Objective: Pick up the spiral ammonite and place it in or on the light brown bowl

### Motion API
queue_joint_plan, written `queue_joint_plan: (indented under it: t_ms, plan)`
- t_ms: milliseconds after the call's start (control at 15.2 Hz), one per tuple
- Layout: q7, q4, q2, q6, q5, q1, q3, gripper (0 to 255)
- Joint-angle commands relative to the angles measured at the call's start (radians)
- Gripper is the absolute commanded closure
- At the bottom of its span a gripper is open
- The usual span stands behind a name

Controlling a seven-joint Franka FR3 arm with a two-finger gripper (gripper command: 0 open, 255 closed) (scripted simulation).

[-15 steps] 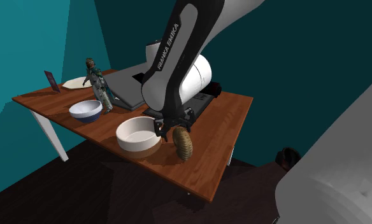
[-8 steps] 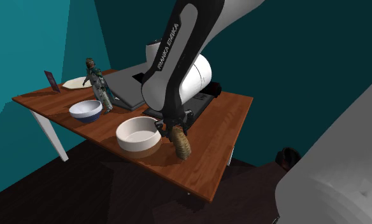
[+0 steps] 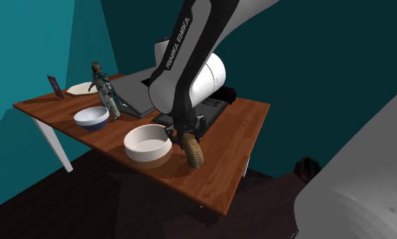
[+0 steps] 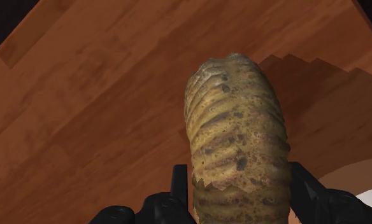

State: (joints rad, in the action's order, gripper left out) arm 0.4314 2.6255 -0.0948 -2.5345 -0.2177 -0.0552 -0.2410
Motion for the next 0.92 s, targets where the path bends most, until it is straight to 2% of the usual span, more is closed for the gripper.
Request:
queue_joint_plan:
  t_ms: [0,858]
  plan:
    - [-0.018,-0.005,-0.025,0.027,0.018,-0.003,0.002,255]
    - [-0.096,-0.063,-0.173,0.225,0.099,-0.027,0.018,255]
